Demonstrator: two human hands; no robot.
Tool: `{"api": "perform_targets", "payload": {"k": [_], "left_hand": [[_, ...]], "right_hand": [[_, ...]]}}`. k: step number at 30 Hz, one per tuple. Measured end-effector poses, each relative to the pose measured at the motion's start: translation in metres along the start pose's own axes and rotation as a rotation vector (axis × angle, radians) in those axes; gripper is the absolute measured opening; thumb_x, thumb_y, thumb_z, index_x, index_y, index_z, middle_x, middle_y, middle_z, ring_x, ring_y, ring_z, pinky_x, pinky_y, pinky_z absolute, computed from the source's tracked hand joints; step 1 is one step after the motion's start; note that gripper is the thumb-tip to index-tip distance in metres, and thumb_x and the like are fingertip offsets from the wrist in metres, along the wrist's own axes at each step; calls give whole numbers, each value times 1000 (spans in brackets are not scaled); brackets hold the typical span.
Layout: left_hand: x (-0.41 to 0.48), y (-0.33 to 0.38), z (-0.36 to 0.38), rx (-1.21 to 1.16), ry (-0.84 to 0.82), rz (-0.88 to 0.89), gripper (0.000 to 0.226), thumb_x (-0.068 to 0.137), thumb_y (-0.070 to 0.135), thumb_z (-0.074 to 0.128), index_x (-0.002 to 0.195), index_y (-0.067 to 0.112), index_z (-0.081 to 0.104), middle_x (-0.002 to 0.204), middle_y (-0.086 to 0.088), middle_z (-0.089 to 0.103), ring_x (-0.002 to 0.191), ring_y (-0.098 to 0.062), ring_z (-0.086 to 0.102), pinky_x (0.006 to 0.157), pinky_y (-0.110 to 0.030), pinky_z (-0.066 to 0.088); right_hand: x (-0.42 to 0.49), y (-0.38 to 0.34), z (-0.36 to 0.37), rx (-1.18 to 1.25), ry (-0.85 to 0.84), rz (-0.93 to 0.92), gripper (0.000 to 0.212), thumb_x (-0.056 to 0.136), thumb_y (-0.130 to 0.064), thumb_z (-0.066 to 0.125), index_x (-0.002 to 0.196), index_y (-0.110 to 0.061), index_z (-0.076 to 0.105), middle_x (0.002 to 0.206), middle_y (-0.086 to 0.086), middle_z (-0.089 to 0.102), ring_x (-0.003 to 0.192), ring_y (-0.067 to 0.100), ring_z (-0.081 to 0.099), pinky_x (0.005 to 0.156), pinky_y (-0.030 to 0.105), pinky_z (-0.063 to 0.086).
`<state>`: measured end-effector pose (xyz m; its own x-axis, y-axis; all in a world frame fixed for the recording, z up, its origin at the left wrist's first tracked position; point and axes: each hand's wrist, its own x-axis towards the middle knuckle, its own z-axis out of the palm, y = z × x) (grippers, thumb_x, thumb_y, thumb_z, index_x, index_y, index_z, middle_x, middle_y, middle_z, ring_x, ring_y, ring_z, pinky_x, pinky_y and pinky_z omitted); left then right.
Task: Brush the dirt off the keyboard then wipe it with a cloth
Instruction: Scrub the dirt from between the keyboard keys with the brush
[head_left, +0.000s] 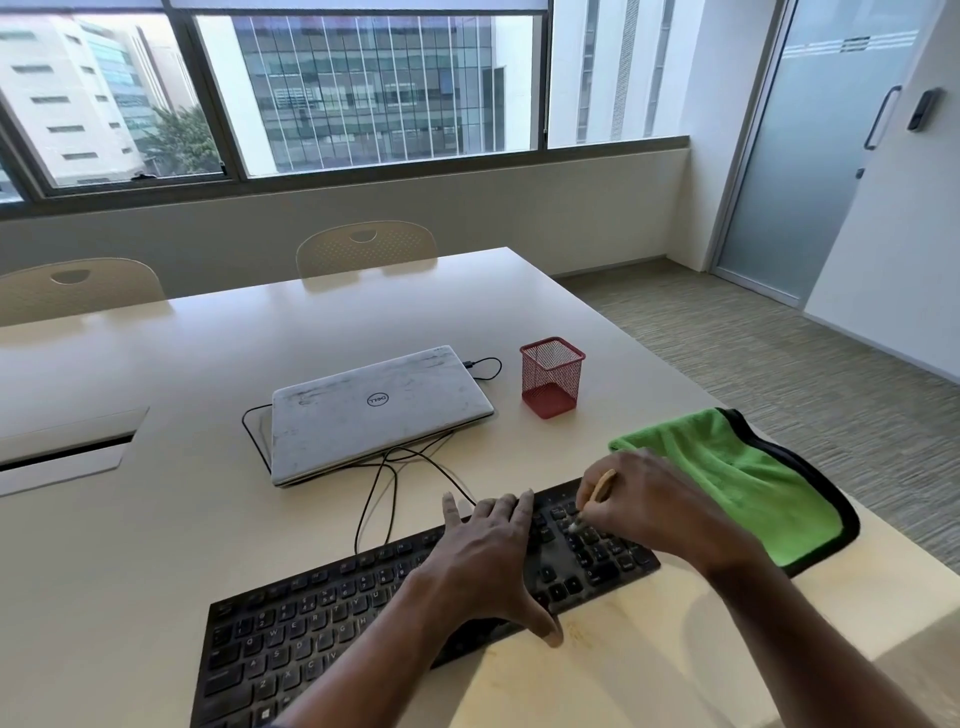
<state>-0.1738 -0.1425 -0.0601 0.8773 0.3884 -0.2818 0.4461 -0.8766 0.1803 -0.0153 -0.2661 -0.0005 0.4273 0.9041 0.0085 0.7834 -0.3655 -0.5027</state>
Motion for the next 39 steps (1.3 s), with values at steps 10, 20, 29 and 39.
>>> {"api": "perform_targets", "payload": {"k": [10,20,29,39], "left_hand": [[0,0,0,-5,3,1,147,63,76,79,161,12,-11,170,-9,9,155,-28,9,116,-69,-10],[0,0,-1,-2,-3,-1,148,63,76,79,160,12,-12,170,-9,5,156,-28,5,116,-67,-11],[-1,0,-2,-10,8,2,148,63,76,80,161,12,-11,170,-8,9,155,-27,8,116,-69,-10],[-1,0,-2,-8,2,5,148,62,76,80,161,12,-11,170,-8,8,155,-27,9,117,-69,-9]], "right_hand": [[2,-3,5,13,-29,-20,7,79,-30,74,75,-25,78,67,-11,73,60,5,67,58,23,54],[-1,-10,11,-37,-64,-45,8,80,-33,73,73,-30,76,68,-14,71,62,1,65,54,15,47],[9,-11,21,-72,115,32,16,87,-32,66,78,-22,74,67,-7,70,59,7,65,54,23,51],[13,-12,27,-87,91,28,17,90,-36,66,87,-21,76,76,-6,72,65,9,66,59,25,53]]}}
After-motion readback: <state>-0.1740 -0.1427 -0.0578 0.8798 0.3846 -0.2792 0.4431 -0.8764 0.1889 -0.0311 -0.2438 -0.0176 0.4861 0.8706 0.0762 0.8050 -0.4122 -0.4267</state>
